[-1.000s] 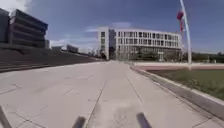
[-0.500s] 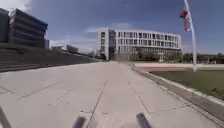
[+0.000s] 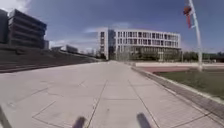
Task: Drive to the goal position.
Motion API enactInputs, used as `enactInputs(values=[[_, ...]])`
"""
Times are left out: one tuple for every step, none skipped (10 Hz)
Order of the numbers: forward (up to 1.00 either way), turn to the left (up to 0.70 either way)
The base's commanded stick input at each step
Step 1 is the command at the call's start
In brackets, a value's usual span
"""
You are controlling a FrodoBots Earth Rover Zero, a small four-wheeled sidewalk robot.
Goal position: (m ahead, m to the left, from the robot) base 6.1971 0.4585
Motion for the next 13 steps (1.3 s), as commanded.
enactInputs(values=[[0.70,0.00],[0.70,0.00],[0.70,0.00],[0.70,0.00],[0.70,0.00],[0.70,0.00],[0.70,0.00],[0.70,0.00],[0.70,0.00],[0.70,0.00],[0.70,0.00],[0.70,0.00],[0.70,0.00]])
